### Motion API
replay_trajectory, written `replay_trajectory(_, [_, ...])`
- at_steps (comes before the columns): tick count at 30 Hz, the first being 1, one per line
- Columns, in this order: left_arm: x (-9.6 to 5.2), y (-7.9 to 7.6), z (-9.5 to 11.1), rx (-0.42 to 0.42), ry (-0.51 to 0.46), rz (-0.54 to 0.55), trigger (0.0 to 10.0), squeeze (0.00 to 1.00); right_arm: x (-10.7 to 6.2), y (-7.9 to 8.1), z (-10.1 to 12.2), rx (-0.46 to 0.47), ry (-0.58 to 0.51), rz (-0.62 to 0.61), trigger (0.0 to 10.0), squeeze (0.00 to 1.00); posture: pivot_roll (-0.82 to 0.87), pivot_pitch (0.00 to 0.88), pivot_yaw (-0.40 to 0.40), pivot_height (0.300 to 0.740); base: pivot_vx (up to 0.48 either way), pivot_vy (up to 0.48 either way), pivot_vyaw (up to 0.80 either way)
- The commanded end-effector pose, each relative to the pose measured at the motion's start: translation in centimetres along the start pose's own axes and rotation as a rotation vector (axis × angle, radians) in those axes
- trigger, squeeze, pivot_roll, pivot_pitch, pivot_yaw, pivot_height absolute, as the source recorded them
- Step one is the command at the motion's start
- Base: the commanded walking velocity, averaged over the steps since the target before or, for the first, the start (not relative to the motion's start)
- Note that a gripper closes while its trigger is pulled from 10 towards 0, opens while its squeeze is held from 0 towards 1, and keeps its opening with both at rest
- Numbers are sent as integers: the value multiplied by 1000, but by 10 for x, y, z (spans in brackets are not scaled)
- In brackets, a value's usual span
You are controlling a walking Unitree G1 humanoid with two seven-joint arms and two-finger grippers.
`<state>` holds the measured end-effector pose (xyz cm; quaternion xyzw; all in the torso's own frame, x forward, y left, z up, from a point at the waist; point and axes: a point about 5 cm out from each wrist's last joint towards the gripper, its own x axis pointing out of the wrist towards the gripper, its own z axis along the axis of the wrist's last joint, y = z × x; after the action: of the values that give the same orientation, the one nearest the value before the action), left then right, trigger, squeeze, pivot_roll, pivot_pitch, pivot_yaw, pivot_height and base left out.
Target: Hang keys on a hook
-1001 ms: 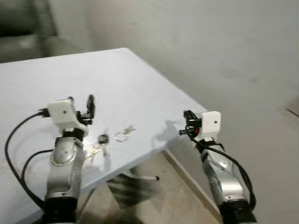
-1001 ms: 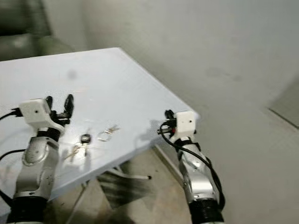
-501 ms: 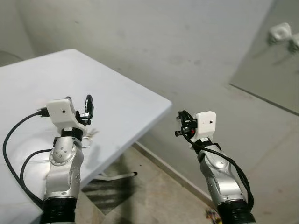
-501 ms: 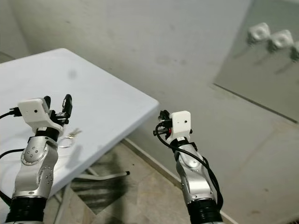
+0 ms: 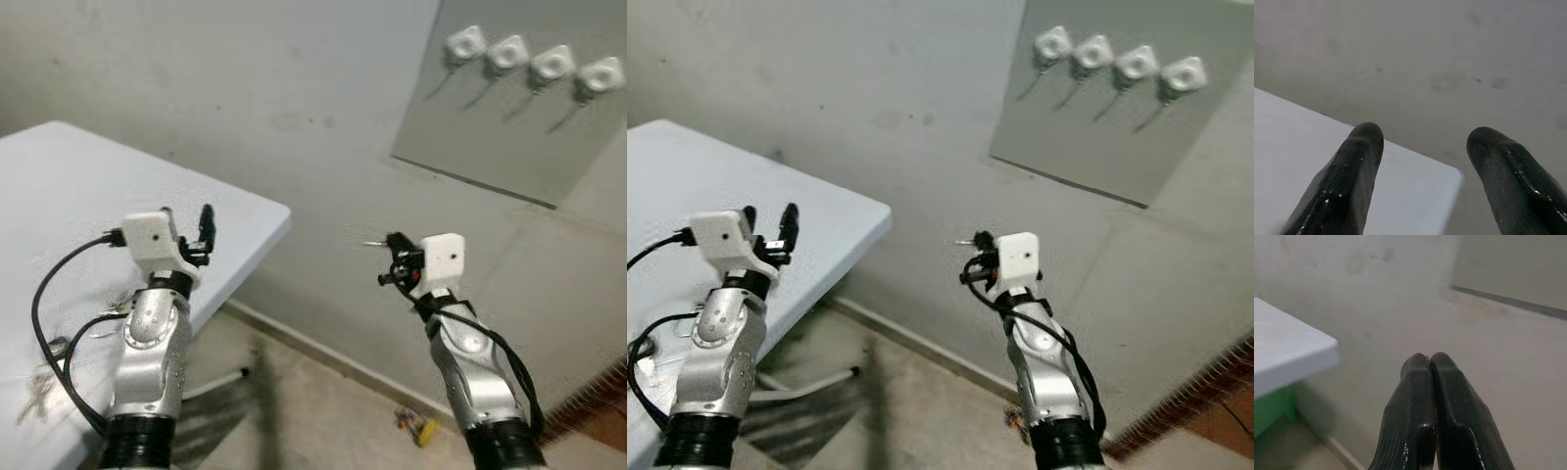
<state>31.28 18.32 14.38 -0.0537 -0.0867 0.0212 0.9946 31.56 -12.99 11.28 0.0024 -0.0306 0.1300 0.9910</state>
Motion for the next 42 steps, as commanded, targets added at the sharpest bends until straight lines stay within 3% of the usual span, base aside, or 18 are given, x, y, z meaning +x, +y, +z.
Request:
replay_trajectory(1, [1, -4, -1, 22, 16, -11, 10000, 0, 0, -2, 5, -11, -17, -11, 10000, 0, -87, 0, -38, 740, 0, 0, -750])
replay_trajectory(17, [-5, -21, -8, 0, 59, -33, 10000, 0, -1, -2, 5, 11, -21, -44, 10000, 0, -82, 0, -37, 740, 0, 0, -748])
replay_trajectory(19, [-5, -22, -8, 0, 60, -32, 10000, 0, -1, -4, 6, 24, -34, -61, 10000, 0, -81, 0, -37, 740, 0, 0, 0])
replay_trajectory(28, [-7, -19, -12, -19, 110, -24, 10000, 0, 1, -13, -2, 112, 103, -224, 10000, 0, -86, 0, -31, 740, 0, 0, 0])
replay_trajectory(39, [-8, -20, -12, -26, 125, -33, 10000, 0, 1, -12, -1, 116, 125, -215, 10000, 0, -88, 2, -29, 740, 0, 0, 0])
replay_trajectory(42, [-9, -18, -12, -26, 130, -34, 10000, 0, -1, -5, 4, 67, 57, -143, 10000, 0, -83, 4, -29, 740, 0, 0, 0])
